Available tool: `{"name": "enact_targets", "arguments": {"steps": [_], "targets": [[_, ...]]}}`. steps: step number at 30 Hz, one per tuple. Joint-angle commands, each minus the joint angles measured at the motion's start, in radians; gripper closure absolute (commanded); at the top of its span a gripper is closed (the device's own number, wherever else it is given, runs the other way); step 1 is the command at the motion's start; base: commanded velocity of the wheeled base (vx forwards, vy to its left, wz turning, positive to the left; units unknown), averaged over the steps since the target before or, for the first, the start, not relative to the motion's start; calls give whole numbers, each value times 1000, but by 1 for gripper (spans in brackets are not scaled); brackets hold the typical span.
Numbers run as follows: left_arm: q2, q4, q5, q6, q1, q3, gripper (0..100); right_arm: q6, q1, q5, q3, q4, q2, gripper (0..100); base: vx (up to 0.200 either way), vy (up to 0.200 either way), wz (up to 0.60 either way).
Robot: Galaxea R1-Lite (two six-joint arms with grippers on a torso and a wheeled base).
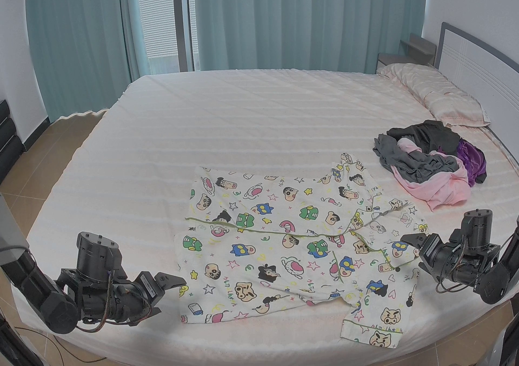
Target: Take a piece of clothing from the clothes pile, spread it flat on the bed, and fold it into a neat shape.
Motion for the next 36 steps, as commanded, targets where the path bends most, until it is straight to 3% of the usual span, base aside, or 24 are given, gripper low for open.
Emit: {"name": "enact_targets", "arguments": {"steps": [1, 7, 11, 15, 23, 34, 35, 36], "targets": [[-3, 0, 9, -6, -36, 16, 0, 0, 0, 1, 0, 0, 0, 0, -200, 0, 0], [83, -12, 21, -15, -38, -22, 0, 0, 2, 1, 3, -2, 0, 0, 0, 0, 0], [153, -38, 70, -72, -42, -73, 0, 0, 10, 1, 5, -2, 2, 0, 0, 0, 0], [232, -69, 185, -89, -96, -108, 0, 0, 11, 2, 5, -2, 5, 0, 0, 0, 0], [307, -98, 292, -81, -165, -133, 0, 2, 23, 1, 5, -2, 8, 0, 0, 0, 0], [317, -98, 302, -87, -157, -193, 0, 2, 23, 1, 5, -2, 5, 0, 0, 0, 0], [316, -98, 302, -87, -154, -197, 100, 2, 23, 1, 5, -2, 5, 0, 0, 0, 0], [316, -97, 302, -89, -153, -200, 100, 2, 23, 1, 5, -2, 3, 0, 0, 0, 0]]}}
